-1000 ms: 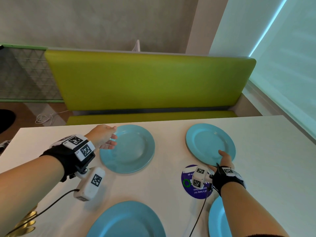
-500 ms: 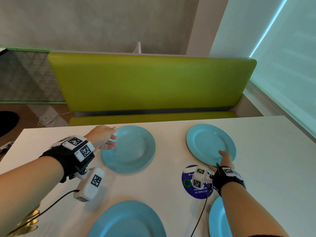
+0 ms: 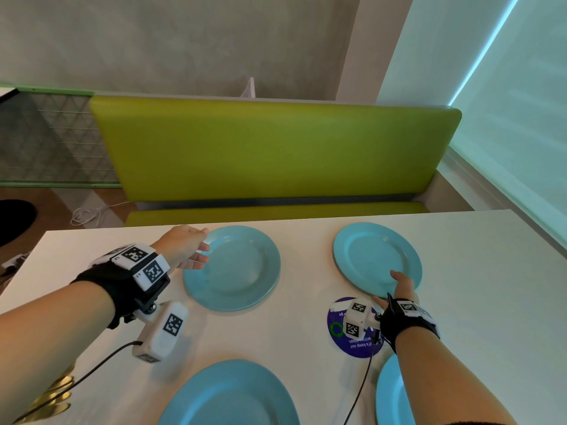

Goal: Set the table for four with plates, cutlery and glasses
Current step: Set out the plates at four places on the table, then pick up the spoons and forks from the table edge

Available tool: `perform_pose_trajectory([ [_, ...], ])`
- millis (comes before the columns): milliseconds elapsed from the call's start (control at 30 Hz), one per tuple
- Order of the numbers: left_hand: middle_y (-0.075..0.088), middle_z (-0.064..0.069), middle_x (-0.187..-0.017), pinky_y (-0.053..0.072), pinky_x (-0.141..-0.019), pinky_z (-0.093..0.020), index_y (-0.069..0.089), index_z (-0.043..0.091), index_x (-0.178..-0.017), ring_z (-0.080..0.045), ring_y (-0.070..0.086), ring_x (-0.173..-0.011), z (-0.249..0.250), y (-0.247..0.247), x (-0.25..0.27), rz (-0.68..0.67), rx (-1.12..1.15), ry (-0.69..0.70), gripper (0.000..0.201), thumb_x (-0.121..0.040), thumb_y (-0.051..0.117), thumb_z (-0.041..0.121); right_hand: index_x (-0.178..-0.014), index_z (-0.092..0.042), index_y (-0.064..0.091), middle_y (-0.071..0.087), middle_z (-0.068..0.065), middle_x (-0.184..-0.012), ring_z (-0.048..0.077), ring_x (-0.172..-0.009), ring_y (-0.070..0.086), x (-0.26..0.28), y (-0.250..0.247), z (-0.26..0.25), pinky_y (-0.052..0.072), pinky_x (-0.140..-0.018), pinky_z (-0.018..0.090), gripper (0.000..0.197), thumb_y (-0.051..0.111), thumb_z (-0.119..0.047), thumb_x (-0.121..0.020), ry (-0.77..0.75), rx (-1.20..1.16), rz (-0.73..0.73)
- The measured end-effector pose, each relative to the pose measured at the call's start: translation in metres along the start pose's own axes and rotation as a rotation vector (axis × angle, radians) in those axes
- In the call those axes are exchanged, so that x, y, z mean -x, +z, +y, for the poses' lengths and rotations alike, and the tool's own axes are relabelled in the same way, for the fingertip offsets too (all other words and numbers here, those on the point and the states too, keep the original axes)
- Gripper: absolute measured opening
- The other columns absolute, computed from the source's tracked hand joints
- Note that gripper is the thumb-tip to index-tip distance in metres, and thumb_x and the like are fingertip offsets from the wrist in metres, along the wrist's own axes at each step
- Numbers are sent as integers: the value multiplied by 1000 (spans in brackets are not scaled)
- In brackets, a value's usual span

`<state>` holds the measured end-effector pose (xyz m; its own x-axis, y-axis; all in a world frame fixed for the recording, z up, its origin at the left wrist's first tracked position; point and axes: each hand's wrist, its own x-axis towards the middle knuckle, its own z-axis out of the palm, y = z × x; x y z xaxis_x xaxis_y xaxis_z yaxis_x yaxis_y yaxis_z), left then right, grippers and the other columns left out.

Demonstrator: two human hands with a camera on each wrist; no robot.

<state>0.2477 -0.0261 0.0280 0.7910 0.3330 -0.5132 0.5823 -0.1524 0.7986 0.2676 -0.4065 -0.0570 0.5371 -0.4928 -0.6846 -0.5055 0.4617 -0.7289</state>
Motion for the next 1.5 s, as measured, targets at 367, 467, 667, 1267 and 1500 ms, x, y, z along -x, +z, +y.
perform_pose_trajectory([
  [367,57,-8,-88,53,-60,-32,46,8,-106,-21,58,-65,-2,-8,2,4,16,-3,21,-97,47,28,-124,-11,50,53,9,-81,26,-83,60,8,0,2,50,-93,38,52,64,-32,-79,-6,45,6],
  [467,57,-8,-88,52,-60,-33,46,8,-107,-21,57,-64,-4,-12,4,3,23,2,22,-97,46,28,-115,-13,50,49,10,-75,27,-81,59,12,-1,2,48,-93,38,41,63,-32,-80,-18,86,26],
  [667,56,-7,-85,52,-60,-32,46,7,-108,-20,56,-63,-6,-21,9,8,32,9,22,-98,45,27,-104,-15,44,46,8,-74,21,-63,49,20,-4,6,48,-80,35,34,61,-33,-81,-6,138,45],
  [1267,51,-3,-83,52,-41,-22,43,4,-124,-17,54,-62,15,-112,48,-33,-40,209,32,-99,42,25,-135,-5,42,43,8,-80,19,-63,46,113,-26,39,50,-72,32,61,61,-29,-83,-116,9,-58],
  [1500,55,-6,-88,53,-69,-32,48,4,-120,-22,57,-74,17,-216,71,25,-270,408,32,-99,43,28,-79,-17,51,44,6,-75,16,-60,43,202,-22,93,49,-38,17,14,52,-24,-92,-126,19,-103],
])
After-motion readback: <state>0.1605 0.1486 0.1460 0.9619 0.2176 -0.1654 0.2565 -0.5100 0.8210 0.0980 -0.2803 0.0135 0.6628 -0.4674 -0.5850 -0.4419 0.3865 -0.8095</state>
